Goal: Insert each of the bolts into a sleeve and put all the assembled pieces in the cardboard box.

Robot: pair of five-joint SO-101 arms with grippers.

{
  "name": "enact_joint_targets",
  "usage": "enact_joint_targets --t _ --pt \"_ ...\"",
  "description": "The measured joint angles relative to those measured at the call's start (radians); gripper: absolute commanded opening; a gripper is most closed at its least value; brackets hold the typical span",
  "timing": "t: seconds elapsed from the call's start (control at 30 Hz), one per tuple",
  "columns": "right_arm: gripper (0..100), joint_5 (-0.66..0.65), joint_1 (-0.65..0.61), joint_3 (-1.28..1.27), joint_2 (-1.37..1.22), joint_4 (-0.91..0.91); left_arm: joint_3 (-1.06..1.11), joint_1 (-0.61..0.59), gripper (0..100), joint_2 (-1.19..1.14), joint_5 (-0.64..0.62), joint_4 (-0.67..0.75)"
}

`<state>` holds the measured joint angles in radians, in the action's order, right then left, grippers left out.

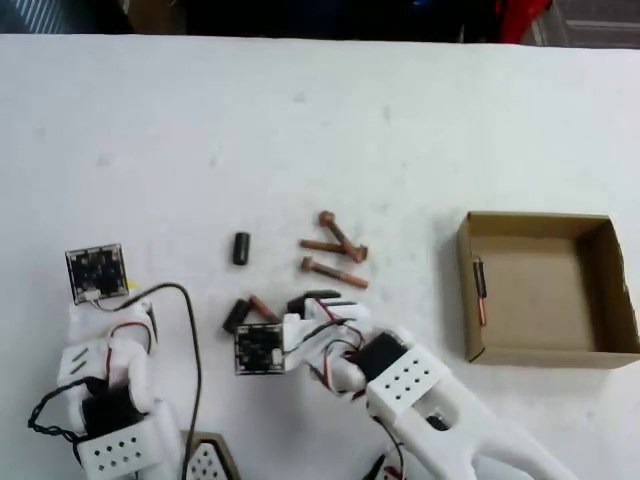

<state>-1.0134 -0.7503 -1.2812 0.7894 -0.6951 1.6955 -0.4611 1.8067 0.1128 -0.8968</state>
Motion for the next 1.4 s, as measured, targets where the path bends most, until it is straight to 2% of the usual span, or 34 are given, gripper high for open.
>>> enact_joint_targets --t 0.23,0.43,0.7,0.93,1.4 --pt "18.5 0.055 -0.049 0.0 0.0 0.002 0.0 0.0 2 0.0 0.0 0.0" --pt "7.4 0.063 -0.048 -0.005 -0.072 0.041 0.0 0.0 2 0.0 0.0 0.0" --pt "8.4 0.061 -0.046 0.0 -0.186 0.166 0.0 0.0 2 0.0 0.0 0.0" --pt "8.4 0.064 0.017 0.002 -0.25 0.242 0.0 0.0 2 0.0 0.0 0.0" --pt "8.0 0.012 0.074 0.003 -0.313 0.247 0.0 0.0 2 0.0 0.0 0.0"
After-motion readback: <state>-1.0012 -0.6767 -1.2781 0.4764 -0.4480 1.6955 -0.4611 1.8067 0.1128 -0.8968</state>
